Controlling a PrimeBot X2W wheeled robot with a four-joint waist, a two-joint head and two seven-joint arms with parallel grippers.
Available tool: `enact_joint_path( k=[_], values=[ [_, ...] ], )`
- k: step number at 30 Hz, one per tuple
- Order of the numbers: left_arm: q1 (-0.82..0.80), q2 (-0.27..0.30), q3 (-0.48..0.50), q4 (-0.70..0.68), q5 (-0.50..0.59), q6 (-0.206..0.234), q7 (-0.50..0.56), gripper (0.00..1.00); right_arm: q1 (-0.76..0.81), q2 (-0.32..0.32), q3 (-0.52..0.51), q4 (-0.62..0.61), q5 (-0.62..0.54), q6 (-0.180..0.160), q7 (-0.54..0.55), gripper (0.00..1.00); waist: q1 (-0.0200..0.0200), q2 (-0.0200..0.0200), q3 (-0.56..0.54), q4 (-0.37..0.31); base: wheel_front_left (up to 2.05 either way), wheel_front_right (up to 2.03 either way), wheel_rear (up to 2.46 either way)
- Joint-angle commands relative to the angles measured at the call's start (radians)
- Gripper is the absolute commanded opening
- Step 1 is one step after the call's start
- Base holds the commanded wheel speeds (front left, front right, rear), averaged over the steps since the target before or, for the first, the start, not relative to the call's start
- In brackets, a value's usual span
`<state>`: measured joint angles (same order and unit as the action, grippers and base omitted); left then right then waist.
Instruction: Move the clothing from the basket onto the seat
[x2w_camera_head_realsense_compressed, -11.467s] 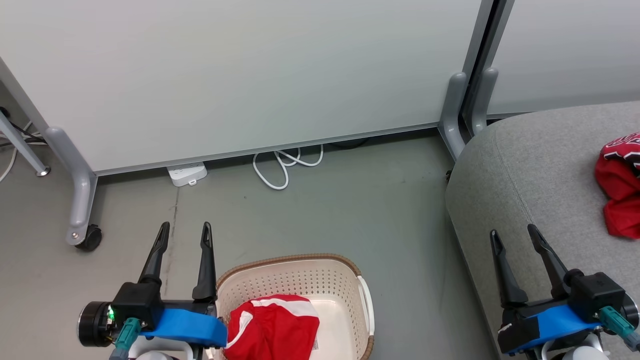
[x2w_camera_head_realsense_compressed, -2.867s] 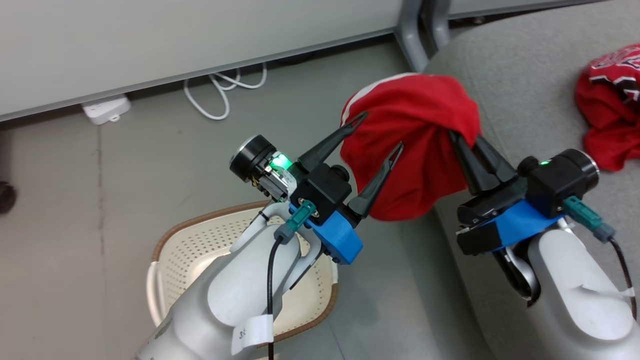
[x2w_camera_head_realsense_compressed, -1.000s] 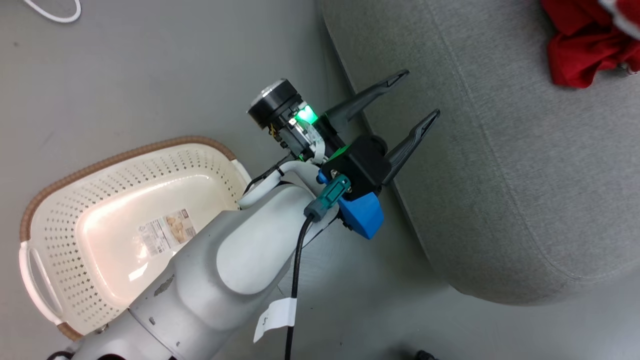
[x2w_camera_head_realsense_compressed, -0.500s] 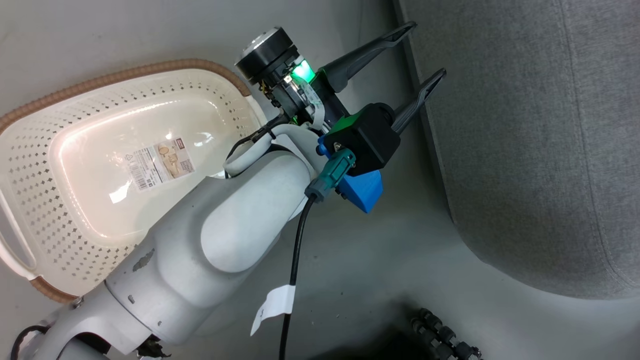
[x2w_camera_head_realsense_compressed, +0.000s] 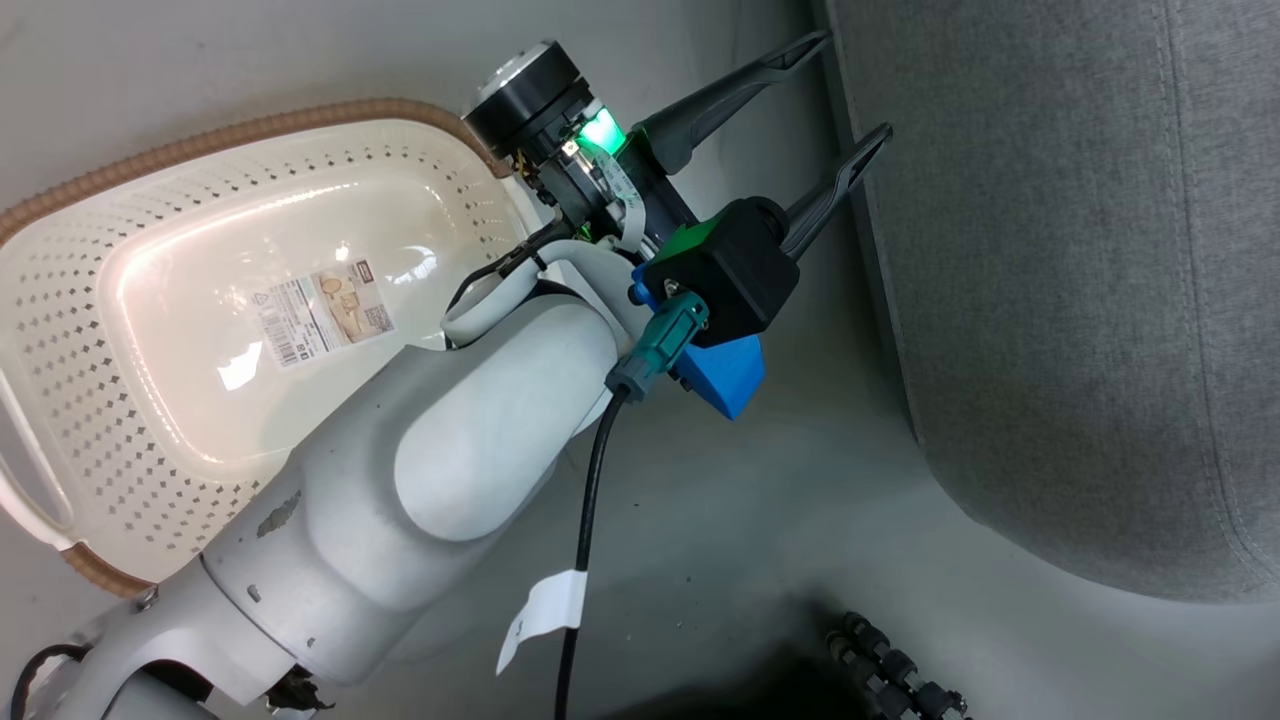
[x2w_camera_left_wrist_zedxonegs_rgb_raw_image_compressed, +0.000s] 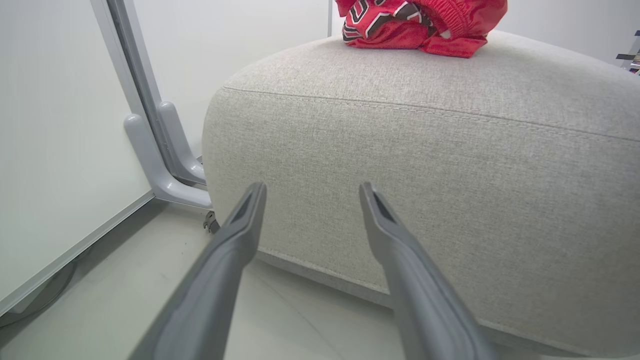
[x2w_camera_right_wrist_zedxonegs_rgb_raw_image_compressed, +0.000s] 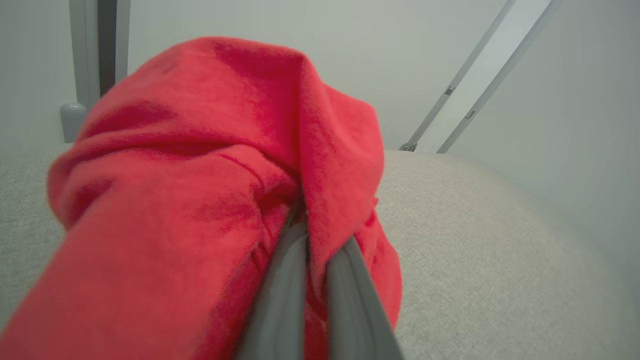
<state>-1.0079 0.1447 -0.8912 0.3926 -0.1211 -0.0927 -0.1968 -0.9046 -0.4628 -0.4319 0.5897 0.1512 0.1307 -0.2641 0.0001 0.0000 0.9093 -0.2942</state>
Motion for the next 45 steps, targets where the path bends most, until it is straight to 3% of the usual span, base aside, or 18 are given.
enact_joint_path(
  k=[1, 12, 22, 33, 40, 45],
  values=[
    [-0.008, 0.000, -0.003, 0.002, -0.005, 0.006, -0.010, 1.00, 0.020, 0.003, -0.010, -0.019, 0.004, 0.000, 0.000, 1.00, -0.0001, 0.0000, -0.017, 0.001, 0.00, 0.00, 0.00],
    [0.086, -0.026, 0.040, 0.042, -0.071, 0.050, -0.066, 1.00, 0.254, 0.013, -0.049, -0.255, -0.003, 0.000, -0.001, 1.00, -0.0001, 0.0000, -0.225, 0.030, 0.00, 0.00, 0.00],
    [0.276, -0.015, 0.230, -0.063, -0.124, 0.130, -0.069, 1.00, 0.429, 0.069, 0.151, -0.469, -0.026, 0.000, 0.000, 1.00, -0.0001, 0.0000, -0.474, 0.123, 0.00, 0.00, 0.00],
    [0.510, -0.008, 0.492, -0.112, -0.118, 0.169, -0.068, 1.00, 0.532, 0.144, 0.396, -0.473, -0.015, 0.000, 0.000, 1.00, -0.0001, 0.0000, -0.658, 0.259, 0.00, 0.00, 0.00],
    [0.648, -0.010, 0.613, -0.153, -0.085, 0.152, -0.069, 1.00, 0.602, 0.191, 0.437, -0.462, -0.002, 0.000, 0.000, 1.00, -0.0001, 0.0000, -0.730, 0.302, 0.00, 0.00, 0.00],
    [0.766, -0.026, 0.698, -0.186, -0.066, 0.116, -0.069, 1.00, 0.676, 0.223, 0.427, -0.436, 0.017, 0.000, 0.000, 1.00, -0.0001, 0.0000, -0.790, 0.319, 0.00, 0.00, 0.00]
  ],
)
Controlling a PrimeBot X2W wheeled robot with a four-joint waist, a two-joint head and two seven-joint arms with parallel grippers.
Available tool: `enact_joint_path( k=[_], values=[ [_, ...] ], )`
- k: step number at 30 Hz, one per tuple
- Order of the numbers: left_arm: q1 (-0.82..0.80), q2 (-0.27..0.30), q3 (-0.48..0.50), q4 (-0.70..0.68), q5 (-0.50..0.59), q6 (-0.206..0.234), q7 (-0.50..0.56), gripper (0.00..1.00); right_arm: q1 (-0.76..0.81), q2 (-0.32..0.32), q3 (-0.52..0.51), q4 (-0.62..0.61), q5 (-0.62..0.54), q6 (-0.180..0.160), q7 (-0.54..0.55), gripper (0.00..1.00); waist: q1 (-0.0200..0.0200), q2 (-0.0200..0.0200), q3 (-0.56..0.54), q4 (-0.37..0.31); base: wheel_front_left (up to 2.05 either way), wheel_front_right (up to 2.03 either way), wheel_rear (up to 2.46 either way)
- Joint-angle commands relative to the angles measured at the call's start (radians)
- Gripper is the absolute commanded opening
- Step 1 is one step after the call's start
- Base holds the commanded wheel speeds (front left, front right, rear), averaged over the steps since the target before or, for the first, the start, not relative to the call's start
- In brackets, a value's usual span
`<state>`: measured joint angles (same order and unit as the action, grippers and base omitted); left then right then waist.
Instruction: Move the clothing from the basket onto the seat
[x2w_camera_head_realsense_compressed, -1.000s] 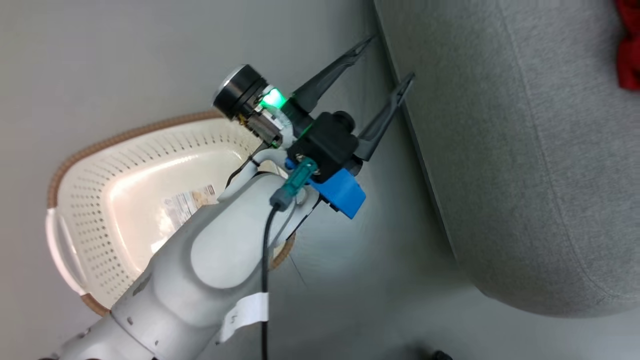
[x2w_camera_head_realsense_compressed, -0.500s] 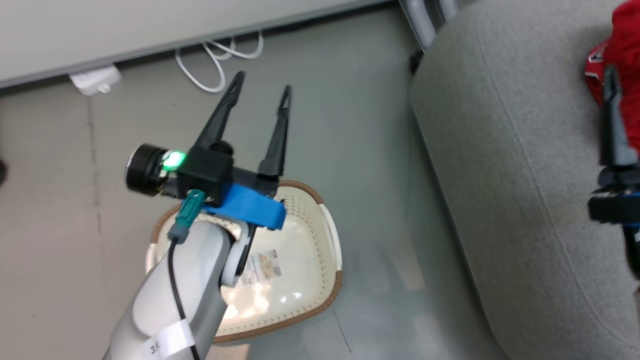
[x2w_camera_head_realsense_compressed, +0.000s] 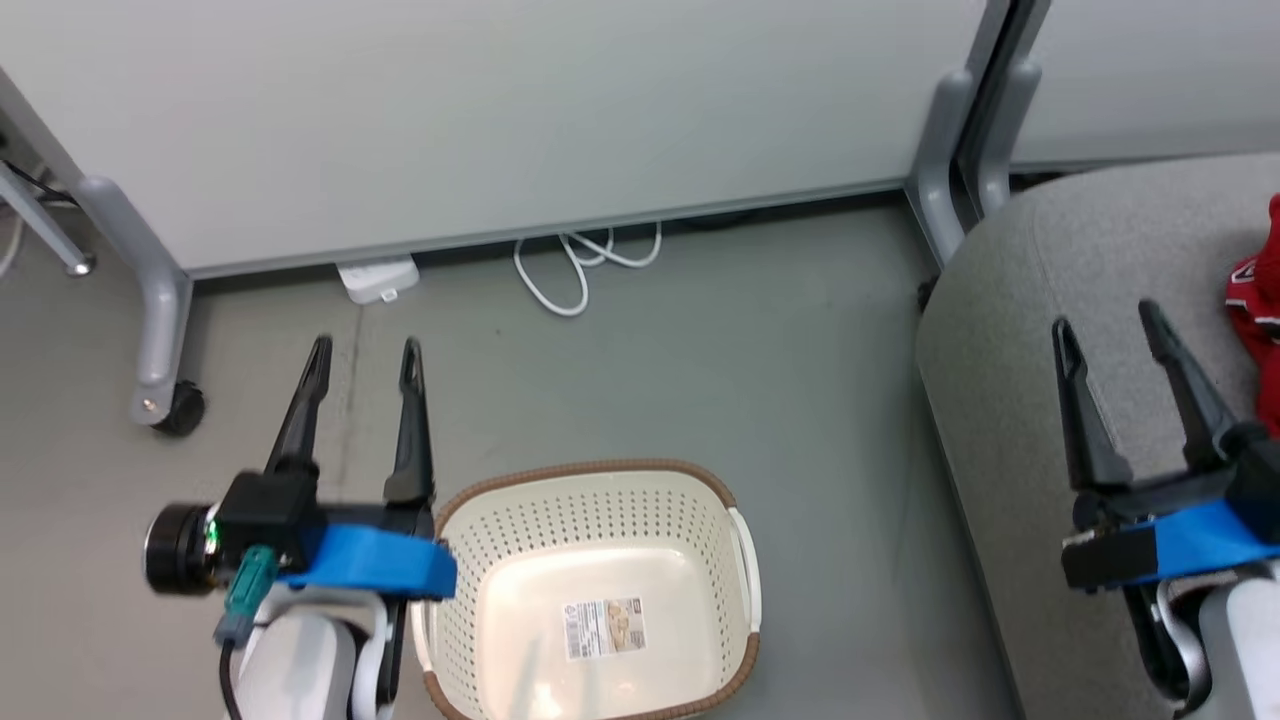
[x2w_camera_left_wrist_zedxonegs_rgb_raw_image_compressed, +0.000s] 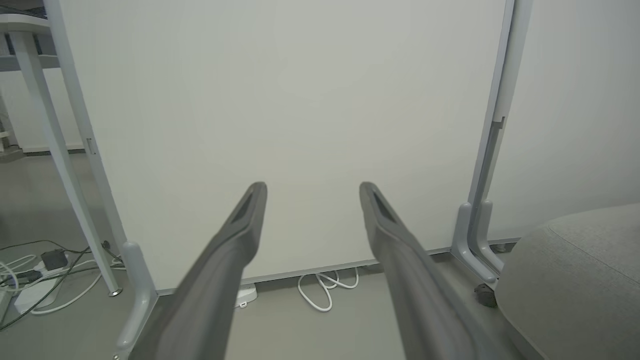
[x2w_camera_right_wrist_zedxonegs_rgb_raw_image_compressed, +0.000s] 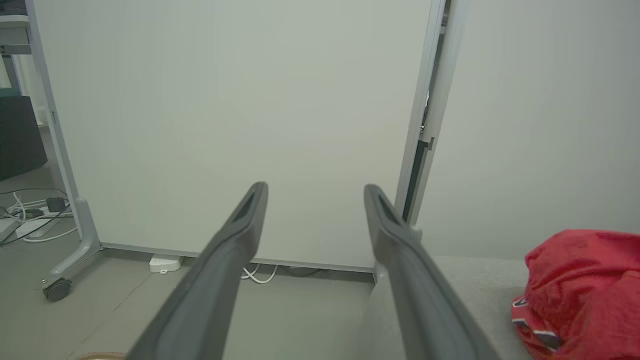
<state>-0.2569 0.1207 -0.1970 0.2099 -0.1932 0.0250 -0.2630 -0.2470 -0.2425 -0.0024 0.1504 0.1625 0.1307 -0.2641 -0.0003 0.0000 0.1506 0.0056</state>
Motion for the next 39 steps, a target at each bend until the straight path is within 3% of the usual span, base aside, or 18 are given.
enact_joint_path(
  k=[1, 7, 16, 35, 36, 39],
  values=[
    [0.035, -0.007, 0.021, -0.010, 0.010, -0.008, -0.002, 1.00, 0.032, 0.007, -0.007, 0.009, 0.006, 0.000, 0.000, 1.00, 0.0003, 0.0000, -0.042, 0.020, 0.00, 0.00, 0.00],
    [0.143, -0.040, 0.109, -0.042, 0.027, -0.048, -0.002, 1.00, 0.120, 0.048, -0.034, 0.030, 0.003, 0.000, 0.000, 1.00, 0.0003, 0.0000, -0.097, 0.024, 0.00, 0.00, 0.00],
    [0.213, -0.065, 0.157, -0.020, 0.046, -0.104, -0.002, 1.00, 0.202, 0.090, -0.044, 0.053, 0.006, 0.000, 0.000, 1.00, 0.0003, 0.0000, -0.138, 0.026, 0.00, 0.00, 0.00],
    [0.219, -0.071, 0.159, 0.023, 0.050, -0.115, -0.002, 1.00, 0.212, 0.104, -0.053, 0.086, 0.010, 0.000, 0.000, 1.00, 0.0003, 0.0000, -0.151, 0.019, 0.00, 0.00, 0.00],
    [0.217, -0.070, 0.157, 0.021, 0.045, -0.117, 0.000, 0.00, 0.209, 0.103, -0.053, 0.088, 0.008, 0.000, 0.000, 0.00, 0.0003, 0.0000, -0.151, 0.019, 0.00, 0.00, 0.00],
    [0.233, -0.070, 0.155, 0.047, 0.043, -0.117, 0.004, 0.00, 0.216, 0.111, -0.051, 0.114, 0.008, 0.000, 0.001, 0.00, 0.0003, 0.0000, -0.151, 0.019, 0.00, 0.00, 0.00]
  ],
)
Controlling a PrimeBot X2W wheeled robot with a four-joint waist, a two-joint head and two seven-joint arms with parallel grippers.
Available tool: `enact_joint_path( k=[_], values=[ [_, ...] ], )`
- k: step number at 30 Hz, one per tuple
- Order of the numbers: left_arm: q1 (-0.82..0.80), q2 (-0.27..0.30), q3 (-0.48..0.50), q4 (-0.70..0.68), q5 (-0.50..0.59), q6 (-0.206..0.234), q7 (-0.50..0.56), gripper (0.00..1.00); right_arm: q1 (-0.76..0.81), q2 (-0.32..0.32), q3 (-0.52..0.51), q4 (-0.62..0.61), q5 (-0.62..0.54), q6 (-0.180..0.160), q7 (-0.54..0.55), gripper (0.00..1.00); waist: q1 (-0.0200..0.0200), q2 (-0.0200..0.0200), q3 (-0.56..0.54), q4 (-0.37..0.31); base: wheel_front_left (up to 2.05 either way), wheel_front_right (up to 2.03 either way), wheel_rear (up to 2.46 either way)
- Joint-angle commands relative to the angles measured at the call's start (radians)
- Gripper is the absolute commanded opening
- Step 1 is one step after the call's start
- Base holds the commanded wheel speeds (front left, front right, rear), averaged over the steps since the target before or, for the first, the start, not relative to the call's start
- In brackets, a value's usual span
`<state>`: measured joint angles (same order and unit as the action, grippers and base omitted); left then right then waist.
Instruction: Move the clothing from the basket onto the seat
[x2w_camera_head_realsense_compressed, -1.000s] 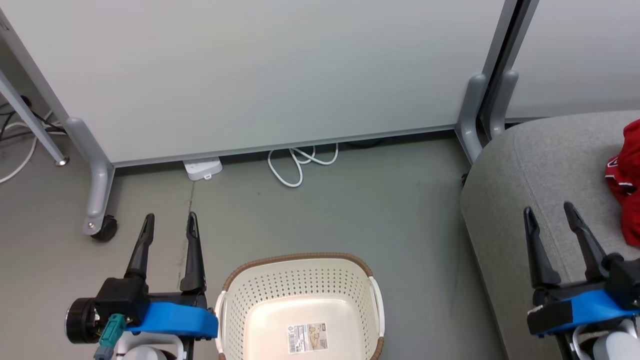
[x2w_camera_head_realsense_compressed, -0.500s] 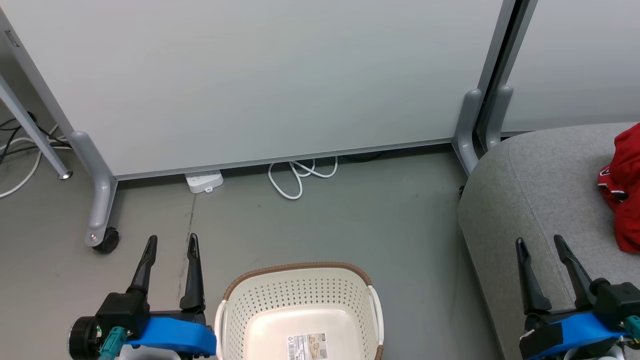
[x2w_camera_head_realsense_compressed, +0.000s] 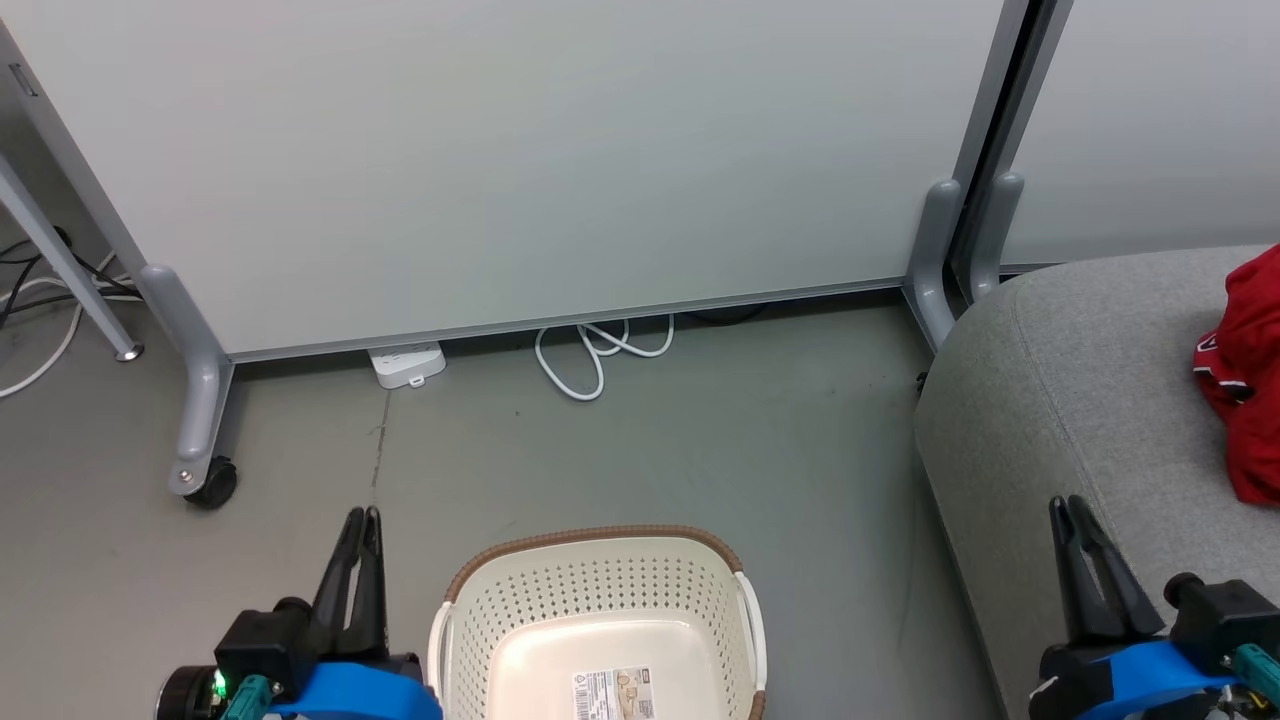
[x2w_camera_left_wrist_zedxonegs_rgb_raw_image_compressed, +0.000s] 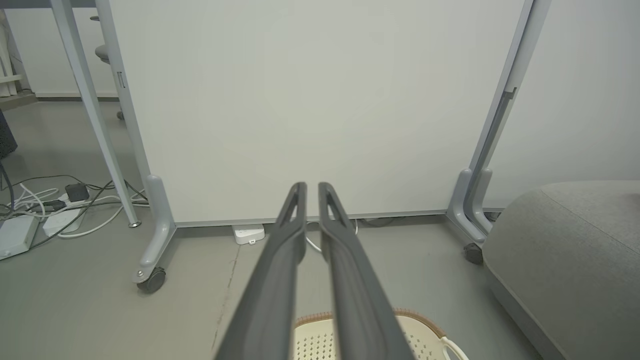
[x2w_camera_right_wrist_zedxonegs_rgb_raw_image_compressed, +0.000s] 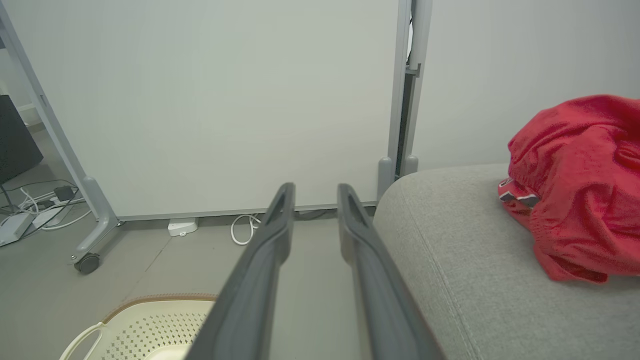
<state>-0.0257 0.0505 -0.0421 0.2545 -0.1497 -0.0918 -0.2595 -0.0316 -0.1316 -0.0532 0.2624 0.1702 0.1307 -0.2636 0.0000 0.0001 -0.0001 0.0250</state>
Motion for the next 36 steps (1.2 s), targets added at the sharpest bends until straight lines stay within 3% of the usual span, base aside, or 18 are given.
enact_joint_path(
  k=[1, 36],
  values=[
    [0.010, 0.000, 0.000, 0.012, -0.001, 0.000, 0.002, 0.00, 0.003, 0.003, 0.001, 0.012, 0.001, 0.000, 0.002, 0.00, 0.0000, -0.0001, 0.000, 0.000, 0.00, 0.00, 0.00],
    [-0.030, 0.000, 0.063, 0.006, -0.583, -0.016, 0.152, 0.00, -0.033, 0.035, -0.025, 0.002, 0.575, 0.000, 0.153, 0.00, 0.0000, -0.0001, 0.001, -0.007, 0.00, 0.00, 0.00]
  ],
)
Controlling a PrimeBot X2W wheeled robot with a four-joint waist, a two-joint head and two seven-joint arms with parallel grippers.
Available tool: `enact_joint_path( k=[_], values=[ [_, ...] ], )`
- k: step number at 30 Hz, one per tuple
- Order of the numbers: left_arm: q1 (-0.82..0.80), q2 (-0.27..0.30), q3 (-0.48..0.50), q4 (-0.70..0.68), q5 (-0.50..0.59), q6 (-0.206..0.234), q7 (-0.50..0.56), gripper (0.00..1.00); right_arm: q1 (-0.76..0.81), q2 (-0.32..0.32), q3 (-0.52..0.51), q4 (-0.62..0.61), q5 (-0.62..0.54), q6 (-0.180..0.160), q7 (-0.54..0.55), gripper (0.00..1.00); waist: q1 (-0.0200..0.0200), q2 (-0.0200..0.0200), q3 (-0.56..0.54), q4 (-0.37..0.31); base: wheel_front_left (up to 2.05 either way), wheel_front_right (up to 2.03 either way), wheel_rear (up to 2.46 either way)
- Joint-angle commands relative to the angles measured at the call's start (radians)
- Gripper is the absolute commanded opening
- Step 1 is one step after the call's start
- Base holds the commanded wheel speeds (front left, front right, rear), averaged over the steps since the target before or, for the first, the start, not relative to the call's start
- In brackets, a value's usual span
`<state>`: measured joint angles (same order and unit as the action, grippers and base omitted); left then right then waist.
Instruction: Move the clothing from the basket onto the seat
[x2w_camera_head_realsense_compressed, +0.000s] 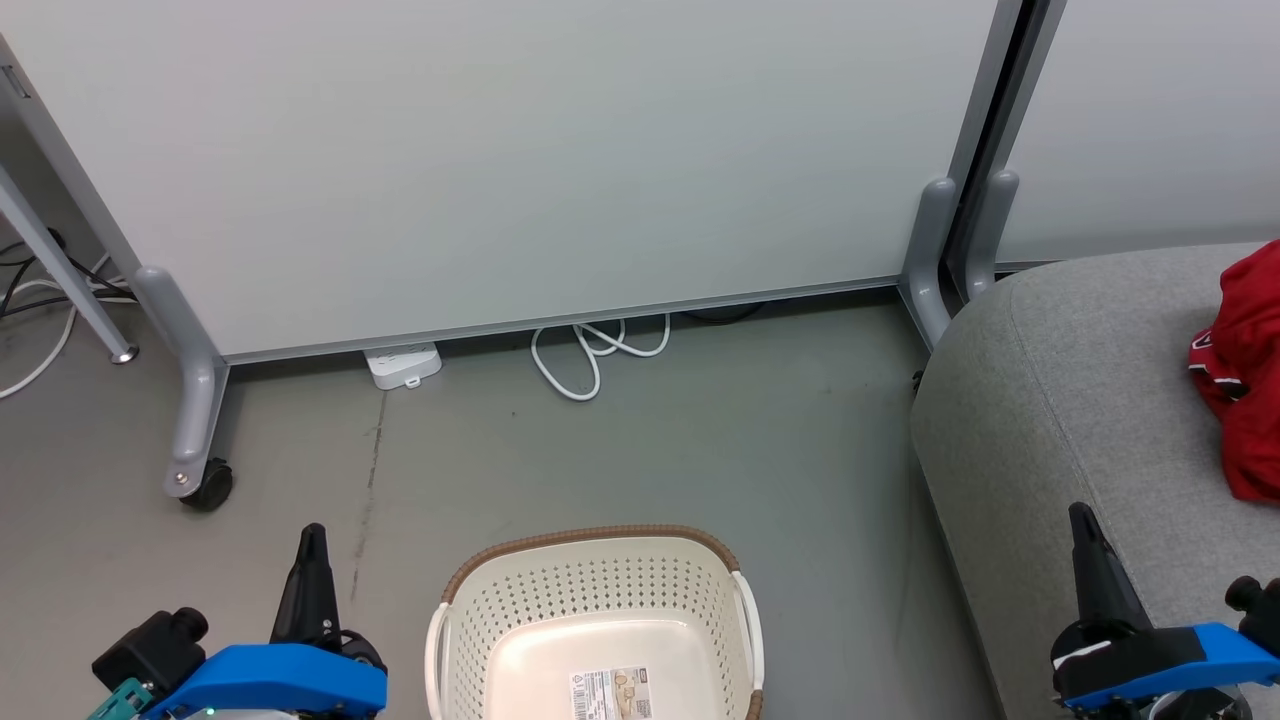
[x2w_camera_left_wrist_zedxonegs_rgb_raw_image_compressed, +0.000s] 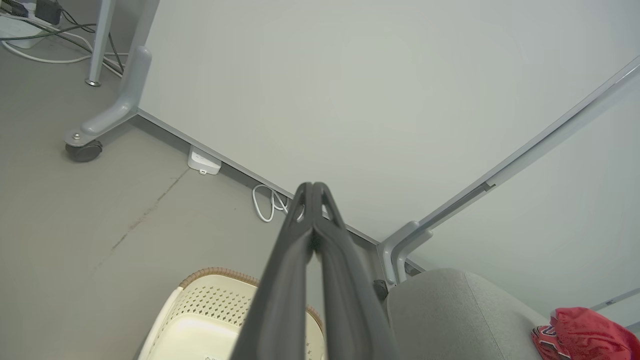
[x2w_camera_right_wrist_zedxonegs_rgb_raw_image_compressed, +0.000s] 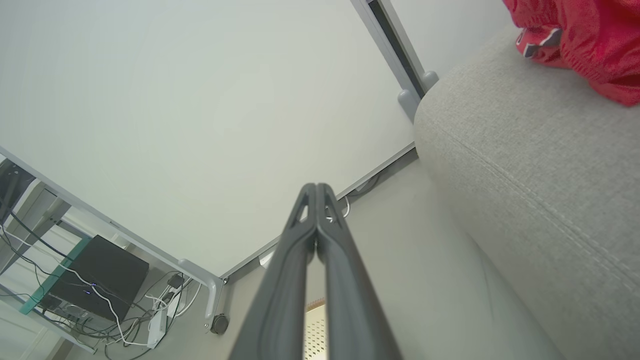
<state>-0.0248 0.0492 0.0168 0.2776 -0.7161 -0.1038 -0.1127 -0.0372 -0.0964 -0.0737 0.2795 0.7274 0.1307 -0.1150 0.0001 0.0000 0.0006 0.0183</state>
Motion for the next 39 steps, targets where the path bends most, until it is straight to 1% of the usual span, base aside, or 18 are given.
enact_joint_path(
  k=[1, 21, 39],
  values=[
    [-0.032, 0.001, 0.006, -0.017, -0.031, -0.005, 0.008, 0.00, -0.028, 0.000, -0.005, -0.015, 0.032, 0.000, 0.008, 0.00, -0.0001, 0.0000, 0.000, 0.000, 0.00, 0.00, 0.00],
    [-0.051, 0.001, 0.034, -0.023, -0.288, -0.012, 0.074, 0.00, -0.044, 0.014, -0.016, -0.022, 0.285, 0.000, 0.074, 0.00, -0.0001, 0.0000, 0.000, -0.004, 0.00, 0.00, 0.00],
    [-0.065, 0.002, 0.056, -0.026, -0.480, -0.018, 0.122, 0.00, -0.054, 0.024, -0.024, -0.027, 0.475, 0.000, 0.124, 0.00, -0.0001, 0.0000, 0.001, -0.008, 0.00, 0.00, 0.00]
  ],
)
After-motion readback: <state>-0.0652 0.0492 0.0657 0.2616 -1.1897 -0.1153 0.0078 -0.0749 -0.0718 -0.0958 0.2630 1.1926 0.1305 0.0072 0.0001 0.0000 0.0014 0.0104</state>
